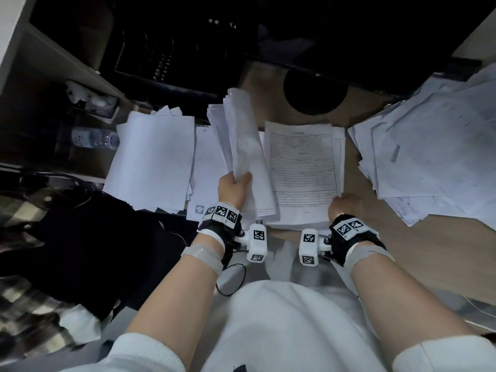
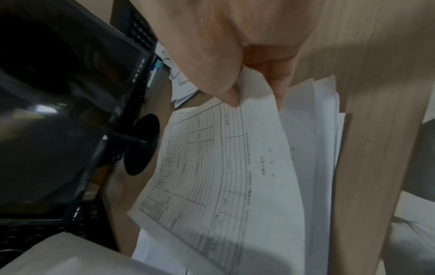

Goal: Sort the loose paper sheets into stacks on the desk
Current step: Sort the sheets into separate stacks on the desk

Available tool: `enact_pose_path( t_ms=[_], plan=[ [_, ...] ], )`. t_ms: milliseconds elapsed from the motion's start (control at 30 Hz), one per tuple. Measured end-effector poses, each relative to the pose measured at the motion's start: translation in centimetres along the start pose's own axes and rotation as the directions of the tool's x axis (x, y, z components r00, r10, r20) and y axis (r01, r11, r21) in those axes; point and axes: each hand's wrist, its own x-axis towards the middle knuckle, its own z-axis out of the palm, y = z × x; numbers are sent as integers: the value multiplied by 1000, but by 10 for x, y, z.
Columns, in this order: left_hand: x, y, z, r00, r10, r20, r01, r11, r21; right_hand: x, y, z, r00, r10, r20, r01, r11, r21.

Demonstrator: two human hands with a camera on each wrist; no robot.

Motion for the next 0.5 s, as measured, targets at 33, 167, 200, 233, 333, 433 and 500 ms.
enact_pose_path(
  t_ms=[33,167,200,233,333,433,500],
  plan=[
    [0,-2,-1,1000,8,-10,-8,1000,20,1,2,1,999,31,33,-30,999,-31],
    [-3,-6,-1,998,39,-40,-35,996,82,11,3,7,994,25,109,9,955,-296],
    [-4,-7,-1,998,43,-48,-38,995,92,14,3,7,993,32,114,7,947,-322],
    [-5,-6,0,998,44,-54,-39,995,94,13,3,5,991,19,135,30,935,-353],
    [-8,-3,1,997,58,-55,-52,994,96,-9,10,-5,976,29,218,84,867,-492],
    [-10,2,1,997,70,-41,-67,995,69,-13,19,-8,973,52,225,52,901,-430],
    [-10,5,0,997,78,-29,-76,995,58,-9,13,-7,985,64,160,-30,978,-206]
  ],
)
